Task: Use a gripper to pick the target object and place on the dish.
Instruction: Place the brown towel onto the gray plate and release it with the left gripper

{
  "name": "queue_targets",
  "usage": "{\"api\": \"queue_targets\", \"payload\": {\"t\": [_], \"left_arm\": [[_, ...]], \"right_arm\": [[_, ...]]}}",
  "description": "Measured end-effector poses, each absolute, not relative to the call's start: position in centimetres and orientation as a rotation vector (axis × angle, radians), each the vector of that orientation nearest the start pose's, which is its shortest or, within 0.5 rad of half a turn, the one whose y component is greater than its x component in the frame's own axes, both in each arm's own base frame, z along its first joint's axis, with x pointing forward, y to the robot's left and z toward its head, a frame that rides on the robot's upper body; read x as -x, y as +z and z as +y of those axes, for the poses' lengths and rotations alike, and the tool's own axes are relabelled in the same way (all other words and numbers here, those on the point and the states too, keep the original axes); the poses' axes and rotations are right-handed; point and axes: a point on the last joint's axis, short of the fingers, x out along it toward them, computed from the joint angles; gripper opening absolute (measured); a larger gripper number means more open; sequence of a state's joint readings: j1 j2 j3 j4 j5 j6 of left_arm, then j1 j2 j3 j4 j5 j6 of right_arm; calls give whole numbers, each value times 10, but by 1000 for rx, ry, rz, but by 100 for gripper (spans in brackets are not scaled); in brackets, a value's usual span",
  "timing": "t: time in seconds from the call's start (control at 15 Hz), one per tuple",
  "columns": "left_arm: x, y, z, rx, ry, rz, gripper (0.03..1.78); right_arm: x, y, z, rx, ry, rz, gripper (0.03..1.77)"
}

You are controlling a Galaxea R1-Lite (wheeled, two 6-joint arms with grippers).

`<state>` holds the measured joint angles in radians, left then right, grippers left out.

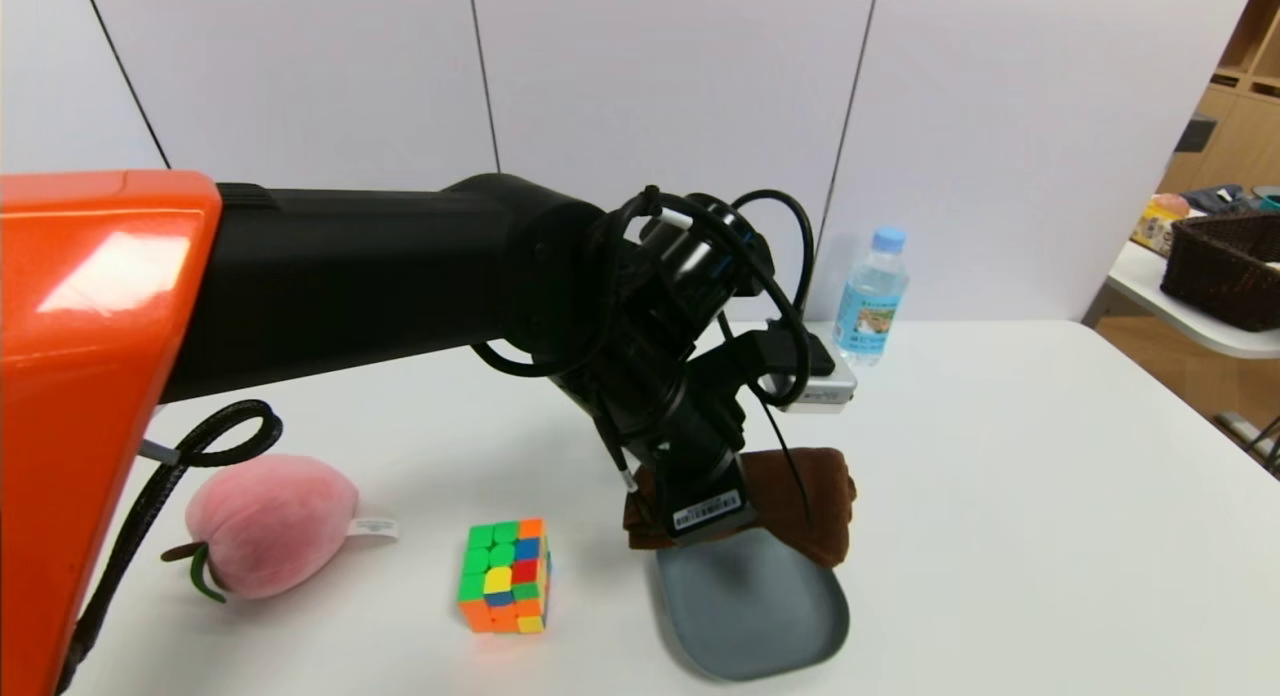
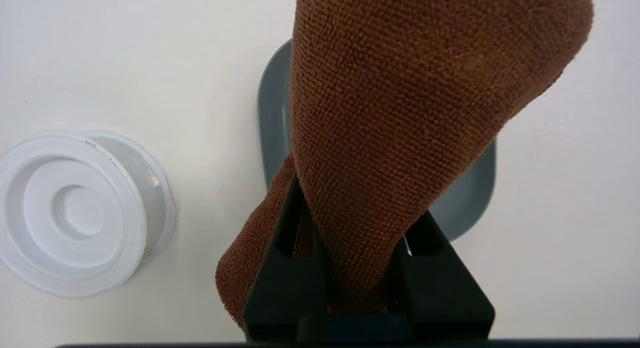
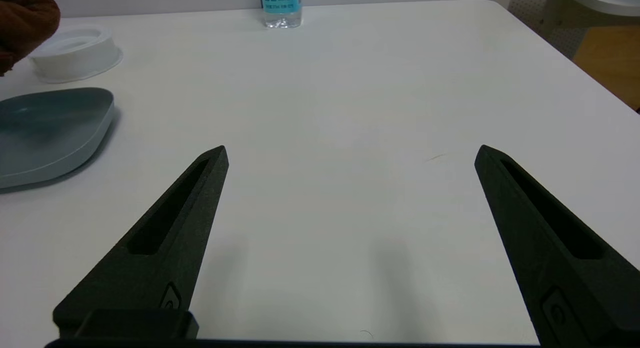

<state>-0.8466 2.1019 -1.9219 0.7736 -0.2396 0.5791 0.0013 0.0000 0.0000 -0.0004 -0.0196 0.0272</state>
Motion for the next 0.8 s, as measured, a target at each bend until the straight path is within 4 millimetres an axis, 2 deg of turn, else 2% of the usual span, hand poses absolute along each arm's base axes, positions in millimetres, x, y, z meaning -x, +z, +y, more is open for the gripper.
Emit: {"api": "queue_targets", "payload": {"t": [0.33, 0.8], "left_arm": [[-258, 207, -308, -827, -1235, 674, 34], [-247, 203, -318, -856, -1251, 677, 34]], "right_arm": [[23, 76, 0, -27, -18, -1, 171], [23, 76, 0, -27, -18, -2, 171]]}}
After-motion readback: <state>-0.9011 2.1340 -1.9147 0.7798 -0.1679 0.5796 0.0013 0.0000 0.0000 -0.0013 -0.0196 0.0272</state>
